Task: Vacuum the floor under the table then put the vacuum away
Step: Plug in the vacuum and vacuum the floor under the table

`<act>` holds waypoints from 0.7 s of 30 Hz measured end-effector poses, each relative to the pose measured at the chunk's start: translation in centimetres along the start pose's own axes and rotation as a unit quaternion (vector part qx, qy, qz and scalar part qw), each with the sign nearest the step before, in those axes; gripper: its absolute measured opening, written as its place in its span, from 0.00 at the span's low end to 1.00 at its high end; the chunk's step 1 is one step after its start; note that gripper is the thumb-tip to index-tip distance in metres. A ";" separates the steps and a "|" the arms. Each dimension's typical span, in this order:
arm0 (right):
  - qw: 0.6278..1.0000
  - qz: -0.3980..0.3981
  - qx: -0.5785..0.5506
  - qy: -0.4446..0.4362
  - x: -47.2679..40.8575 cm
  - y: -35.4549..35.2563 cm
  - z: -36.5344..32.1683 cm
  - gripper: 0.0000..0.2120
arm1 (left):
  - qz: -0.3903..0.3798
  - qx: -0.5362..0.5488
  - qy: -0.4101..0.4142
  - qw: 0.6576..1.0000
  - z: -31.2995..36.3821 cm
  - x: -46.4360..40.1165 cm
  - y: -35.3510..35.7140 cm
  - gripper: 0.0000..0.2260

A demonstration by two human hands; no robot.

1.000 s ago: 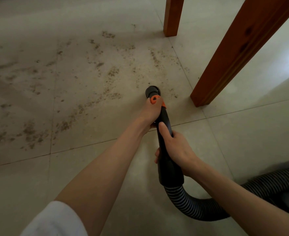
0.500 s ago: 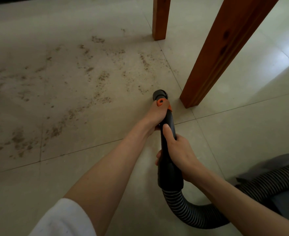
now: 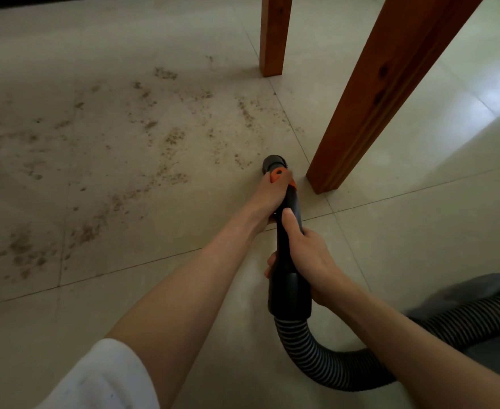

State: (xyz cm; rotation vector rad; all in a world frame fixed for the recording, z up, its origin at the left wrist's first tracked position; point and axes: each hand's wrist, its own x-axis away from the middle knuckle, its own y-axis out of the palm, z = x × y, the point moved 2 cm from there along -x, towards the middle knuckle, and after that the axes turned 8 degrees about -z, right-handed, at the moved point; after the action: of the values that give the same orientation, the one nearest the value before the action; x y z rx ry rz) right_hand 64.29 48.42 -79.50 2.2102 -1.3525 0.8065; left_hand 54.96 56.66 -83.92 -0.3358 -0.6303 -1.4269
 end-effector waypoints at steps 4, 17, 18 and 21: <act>0.999 -0.020 -0.042 -0.001 -1.2 -0.6 -0.3 0.26 | -0.025 0.028 0.010 0.999 0.2 -0.4 -0.4 0.20; 0.968 -0.011 -0.245 -0.044 -2.5 -3.6 0.3 0.25 | -0.205 0.021 0.034 0.978 0.3 -0.6 3.2 0.18; 0.964 -0.015 -0.262 -0.043 -2.5 -3.7 0.3 0.26 | -0.206 0.009 0.038 0.978 0.2 -0.6 3.4 0.18; 0.953 -0.029 -0.299 -0.031 -2.4 -4.0 0.3 0.26 | -0.192 -0.017 0.036 0.981 0.2 -0.7 3.6 0.18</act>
State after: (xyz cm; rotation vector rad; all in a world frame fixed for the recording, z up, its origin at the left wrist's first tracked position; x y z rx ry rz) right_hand 67.08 51.50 -81.56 1.7904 -1.3327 0.2502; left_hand 58.42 57.82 -83.60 -0.1926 -0.6355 -1.8131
